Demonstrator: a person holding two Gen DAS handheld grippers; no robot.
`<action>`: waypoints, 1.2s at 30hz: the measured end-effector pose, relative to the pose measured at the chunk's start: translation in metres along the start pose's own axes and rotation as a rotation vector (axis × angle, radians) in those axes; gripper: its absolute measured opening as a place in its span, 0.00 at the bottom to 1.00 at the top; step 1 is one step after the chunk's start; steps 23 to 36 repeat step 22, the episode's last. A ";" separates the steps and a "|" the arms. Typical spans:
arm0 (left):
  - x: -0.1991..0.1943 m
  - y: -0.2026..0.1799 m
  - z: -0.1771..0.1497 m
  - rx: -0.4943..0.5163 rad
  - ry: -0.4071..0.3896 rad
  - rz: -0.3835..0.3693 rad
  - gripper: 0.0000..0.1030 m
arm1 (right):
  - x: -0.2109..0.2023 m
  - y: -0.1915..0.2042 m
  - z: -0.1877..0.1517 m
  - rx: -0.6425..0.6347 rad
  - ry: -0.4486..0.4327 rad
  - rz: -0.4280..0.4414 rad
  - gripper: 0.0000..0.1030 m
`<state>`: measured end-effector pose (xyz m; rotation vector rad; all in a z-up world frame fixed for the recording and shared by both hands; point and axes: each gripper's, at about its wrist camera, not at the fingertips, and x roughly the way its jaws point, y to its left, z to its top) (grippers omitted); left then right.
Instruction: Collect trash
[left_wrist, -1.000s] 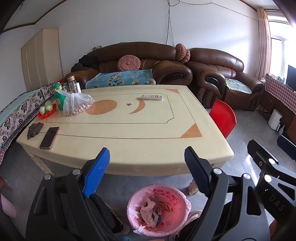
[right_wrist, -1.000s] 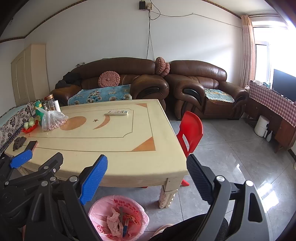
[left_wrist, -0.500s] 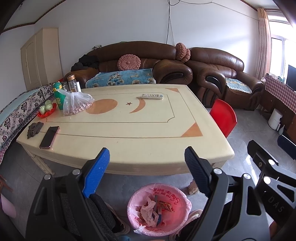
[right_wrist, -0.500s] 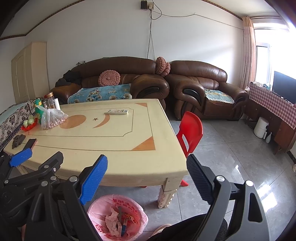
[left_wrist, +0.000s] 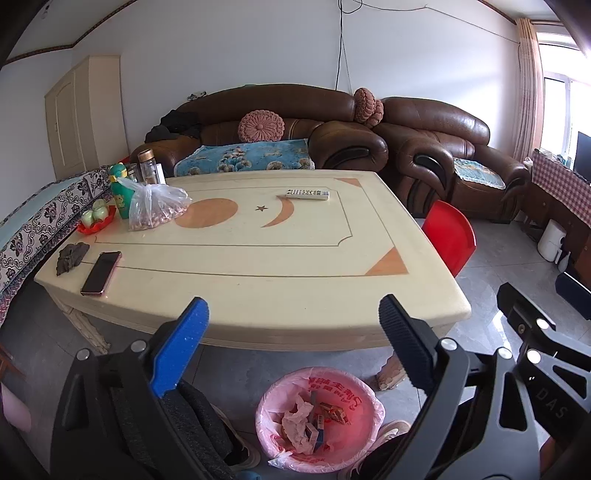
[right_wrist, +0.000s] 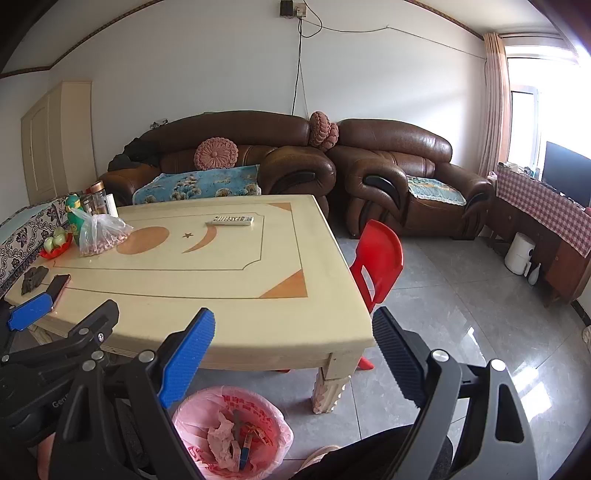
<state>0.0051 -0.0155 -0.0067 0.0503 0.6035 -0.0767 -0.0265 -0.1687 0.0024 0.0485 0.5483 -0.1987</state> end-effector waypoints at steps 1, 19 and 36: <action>0.000 0.000 0.000 0.001 -0.002 0.003 0.89 | 0.000 0.000 0.000 0.001 0.000 0.001 0.83; 0.004 -0.001 -0.001 0.025 0.028 0.016 0.89 | 0.003 -0.002 0.000 0.008 0.002 -0.003 0.83; 0.003 0.000 -0.001 0.027 0.027 0.016 0.89 | 0.002 -0.002 0.001 0.006 0.003 -0.003 0.83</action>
